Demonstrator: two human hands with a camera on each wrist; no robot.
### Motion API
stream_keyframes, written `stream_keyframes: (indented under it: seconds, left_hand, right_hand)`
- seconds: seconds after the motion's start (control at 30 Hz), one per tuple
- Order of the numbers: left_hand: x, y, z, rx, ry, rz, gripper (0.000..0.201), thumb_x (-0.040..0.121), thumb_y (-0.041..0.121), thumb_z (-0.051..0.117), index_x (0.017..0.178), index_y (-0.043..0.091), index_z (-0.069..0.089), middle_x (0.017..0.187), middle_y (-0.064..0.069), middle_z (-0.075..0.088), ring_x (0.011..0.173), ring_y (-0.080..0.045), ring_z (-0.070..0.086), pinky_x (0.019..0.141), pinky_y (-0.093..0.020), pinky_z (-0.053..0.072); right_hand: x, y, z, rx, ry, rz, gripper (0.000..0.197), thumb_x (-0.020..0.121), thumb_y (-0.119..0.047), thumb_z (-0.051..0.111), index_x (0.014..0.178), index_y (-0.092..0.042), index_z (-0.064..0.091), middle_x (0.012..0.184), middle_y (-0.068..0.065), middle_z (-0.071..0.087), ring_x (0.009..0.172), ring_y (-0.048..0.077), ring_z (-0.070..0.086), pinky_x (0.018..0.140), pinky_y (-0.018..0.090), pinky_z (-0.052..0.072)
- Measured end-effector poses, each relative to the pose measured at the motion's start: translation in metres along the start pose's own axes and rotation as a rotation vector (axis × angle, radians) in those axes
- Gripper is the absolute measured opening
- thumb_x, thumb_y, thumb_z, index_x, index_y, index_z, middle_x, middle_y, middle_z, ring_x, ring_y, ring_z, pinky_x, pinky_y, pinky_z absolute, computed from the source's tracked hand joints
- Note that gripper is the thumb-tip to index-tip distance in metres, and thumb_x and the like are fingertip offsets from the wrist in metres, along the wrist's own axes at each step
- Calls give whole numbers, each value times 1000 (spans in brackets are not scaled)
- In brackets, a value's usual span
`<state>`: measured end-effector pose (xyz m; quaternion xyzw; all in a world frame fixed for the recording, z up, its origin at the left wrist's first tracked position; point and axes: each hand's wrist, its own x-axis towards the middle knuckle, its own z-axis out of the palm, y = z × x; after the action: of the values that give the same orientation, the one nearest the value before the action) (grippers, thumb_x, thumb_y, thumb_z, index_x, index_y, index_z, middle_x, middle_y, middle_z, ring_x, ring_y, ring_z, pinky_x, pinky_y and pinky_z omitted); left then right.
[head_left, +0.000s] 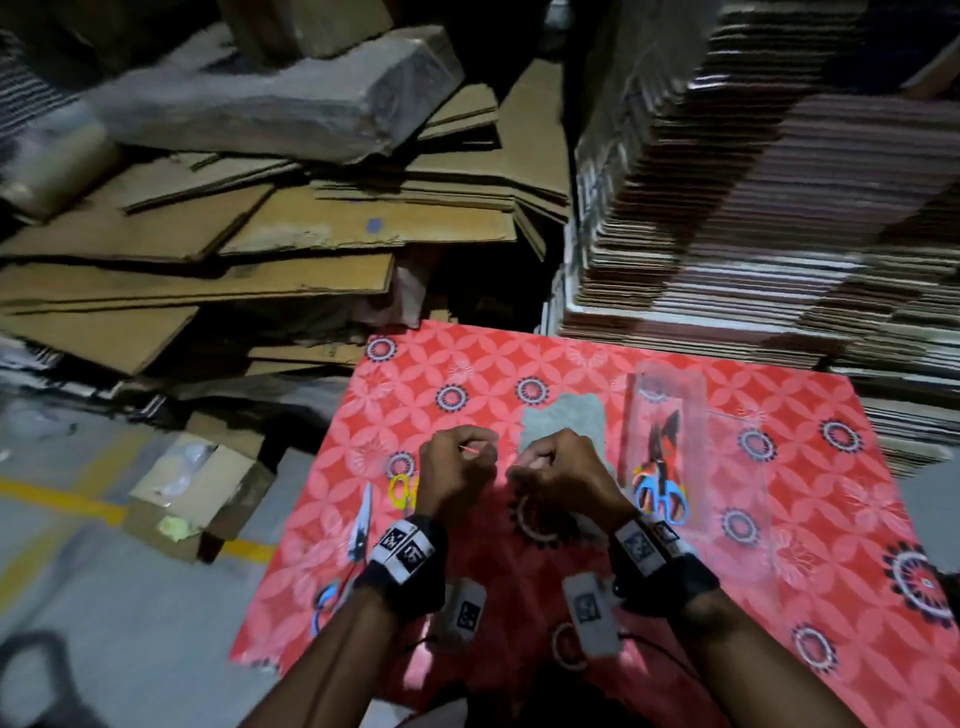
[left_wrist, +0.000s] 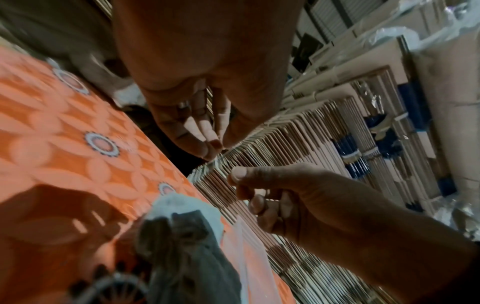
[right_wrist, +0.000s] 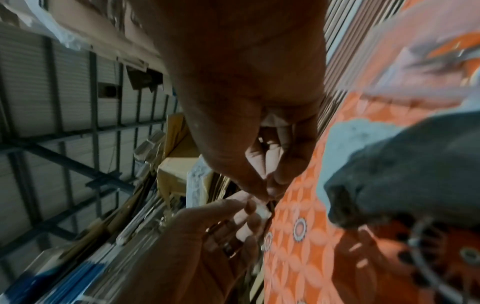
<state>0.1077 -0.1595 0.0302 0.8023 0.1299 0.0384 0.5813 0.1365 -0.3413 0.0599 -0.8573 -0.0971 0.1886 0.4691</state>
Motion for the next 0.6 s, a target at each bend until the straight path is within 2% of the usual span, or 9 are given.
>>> stream_keyframes:
  seconds: [0.07,0.13,0.17,0.23,0.3,0.37,0.43,0.53,0.6]
  left_hand:
    - [-8,-14,-27,-16,43,-37,12,71,29,65,75,34,75,65,9,75,56,-5,65,61,-27,53]
    - [-15,-28,-53,2,86,-78,13,69,29,63,71,34,75,65,14,74,61,-1,66,65,-25,54]
    - [-18,-35,-64,13,98,-89,14,68,28,63,71,32,76,68,13,75,64,-1,66,68,-24,55]
    - [-26,-47,-85,39,116,-112,16,67,25,62,70,25,77,72,6,77,65,-3,65,66,-20,53]
    - [-30,-62,-101,78,136,-152,15,71,19,64,66,25,76,71,2,78,63,-4,64,62,-18,52]
    - [-32,-80,-113,109,144,-190,17,71,19,64,62,27,75,67,8,76,63,-3,66,65,-21,54]
    - [-34,-93,-121,90,139,-239,15,69,25,63,66,26,77,64,9,75,60,-4,65,64,-26,55]
    - [-35,-105,-129,79,87,-249,19,73,23,62,74,20,80,65,6,75,55,-6,63,56,-24,51]
    - [-32,-115,-132,108,59,-222,21,73,25,59,74,16,77,64,11,71,54,-6,57,55,-26,48]
  right_hand:
    - [8,-7,29,13,-97,-24,25,82,-17,85,61,-9,73,54,7,65,54,1,53,56,25,41]
    - [17,-13,57,2,-188,-47,30,84,-16,83,57,-19,72,53,-1,64,50,0,53,57,25,42]
    - [22,-16,70,-32,-224,-62,29,86,-18,80,58,-22,73,57,0,68,50,0,56,59,26,43]
    - [34,-17,96,-125,-268,-104,23,85,-26,67,73,-12,80,77,10,77,68,7,68,67,29,46]
    - [45,-11,120,-173,-235,-156,37,83,-35,59,92,-7,82,95,13,79,89,19,72,76,30,50]
    - [62,10,146,-298,-147,-315,41,81,-41,57,93,-10,81,93,12,78,87,31,71,75,35,54]
    - [84,43,171,-398,-128,-405,31,84,-34,58,93,-12,79,89,11,75,82,33,68,73,38,54]
    - [97,71,188,-507,-136,-380,34,76,-15,67,108,-13,75,106,12,69,94,38,65,80,41,49]
    - [99,77,189,-552,-182,-371,32,71,-5,75,102,-12,74,104,12,67,88,39,65,73,41,53]
